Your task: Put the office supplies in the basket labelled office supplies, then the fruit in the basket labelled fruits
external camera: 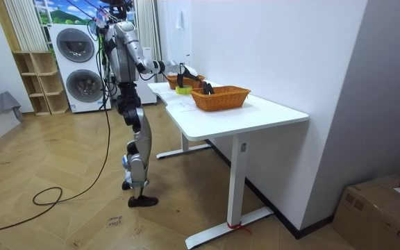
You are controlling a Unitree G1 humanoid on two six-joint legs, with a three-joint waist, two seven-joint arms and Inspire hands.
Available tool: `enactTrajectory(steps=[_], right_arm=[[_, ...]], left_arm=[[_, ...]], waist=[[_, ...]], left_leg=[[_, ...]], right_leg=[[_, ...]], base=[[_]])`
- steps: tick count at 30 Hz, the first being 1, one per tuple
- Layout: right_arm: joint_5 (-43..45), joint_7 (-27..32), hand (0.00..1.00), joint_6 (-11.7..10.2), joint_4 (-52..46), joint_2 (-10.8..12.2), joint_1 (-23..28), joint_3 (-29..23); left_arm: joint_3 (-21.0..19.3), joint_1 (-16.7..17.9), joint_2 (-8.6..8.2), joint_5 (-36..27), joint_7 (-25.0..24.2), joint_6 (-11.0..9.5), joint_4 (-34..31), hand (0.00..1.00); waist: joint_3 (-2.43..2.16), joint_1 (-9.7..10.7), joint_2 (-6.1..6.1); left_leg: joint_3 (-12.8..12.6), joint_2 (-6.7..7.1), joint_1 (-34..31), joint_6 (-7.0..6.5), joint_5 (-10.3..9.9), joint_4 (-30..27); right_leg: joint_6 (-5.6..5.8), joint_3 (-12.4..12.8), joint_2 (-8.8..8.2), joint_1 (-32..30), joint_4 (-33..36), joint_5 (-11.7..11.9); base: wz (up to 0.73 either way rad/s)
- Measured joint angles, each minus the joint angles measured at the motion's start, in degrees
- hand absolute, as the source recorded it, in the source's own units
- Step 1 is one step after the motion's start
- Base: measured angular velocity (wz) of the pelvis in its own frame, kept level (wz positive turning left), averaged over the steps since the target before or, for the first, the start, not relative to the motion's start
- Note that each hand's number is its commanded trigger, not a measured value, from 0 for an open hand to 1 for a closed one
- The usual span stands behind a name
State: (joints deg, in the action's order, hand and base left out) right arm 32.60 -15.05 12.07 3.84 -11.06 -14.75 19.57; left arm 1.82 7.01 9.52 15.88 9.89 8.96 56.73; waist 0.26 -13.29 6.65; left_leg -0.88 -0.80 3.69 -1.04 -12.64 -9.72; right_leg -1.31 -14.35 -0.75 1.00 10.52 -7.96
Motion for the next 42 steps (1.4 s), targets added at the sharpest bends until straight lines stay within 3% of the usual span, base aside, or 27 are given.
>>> enactTrajectory(steps=[6, 13, 20, 30, 42], right_arm=[[2.03, -2.05, 0.00, 0.52, -0.05, 0.08, -0.01, 0.04], [1.99, -6.11, 0.00, 0.60, -0.51, 0.12, -0.05, 0.09], [3.66, -10.19, 0.00, 2.41, -2.67, 0.14, -0.05, 0.86], [4.99, -14.68, 0.00, 3.02, -3.02, -0.08, -0.46, 1.68], [5.20, -17.73, 0.00, 3.07, -2.86, -0.30, -0.46, 1.46]], left_arm=[[-0.59, -0.03, 0.01, -0.05, 0.01, 0.00, 0.00, 0.00], [-0.53, -0.59, 0.57, 0.01, -0.37, 0.23, 0.72, 0.00], [-0.43, -0.55, 0.61, 0.11, -0.41, 1.50, 0.72, 0.00], [0.44, -0.47, 1.58, 0.66, -0.37, 1.50, 0.57, 0.00], [1.15, -0.10, 2.18, 1.21, -0.35, 1.50, 0.44, 0.00]], waist=[[-0.24, 0.04, 0.36], [0.21, 0.02, 1.18], [0.22, -0.07, 1.27], [0.08, -0.17, 2.31], [0.16, -0.79, 2.46]], left_leg=[[0.03, 0.05, 0.03, -0.05, 0.04, 0.00], [0.32, -0.03, -0.07, 0.06, 0.13, 0.35], [0.37, -0.02, -0.06, 0.07, 0.13, 0.41], [0.26, -0.04, 0.05, 0.07, 0.13, 0.46], [0.31, -0.04, 0.05, 0.08, 0.14, 0.36]], right_leg=[[0.00, 0.03, -0.10, 0.07, 0.02, 0.00], [0.00, -0.09, 0.01, 0.09, 0.03, 0.00], [-0.01, -0.17, 0.02, 0.03, 0.02, 0.00], [-0.01, -0.12, 0.04, 0.02, 0.05, 0.00], [-0.02, 0.04, 0.08, 0.04, 0.07, 0.01]], base=[[0.00], [0.00], [0.00], [0.00], [0.00]])
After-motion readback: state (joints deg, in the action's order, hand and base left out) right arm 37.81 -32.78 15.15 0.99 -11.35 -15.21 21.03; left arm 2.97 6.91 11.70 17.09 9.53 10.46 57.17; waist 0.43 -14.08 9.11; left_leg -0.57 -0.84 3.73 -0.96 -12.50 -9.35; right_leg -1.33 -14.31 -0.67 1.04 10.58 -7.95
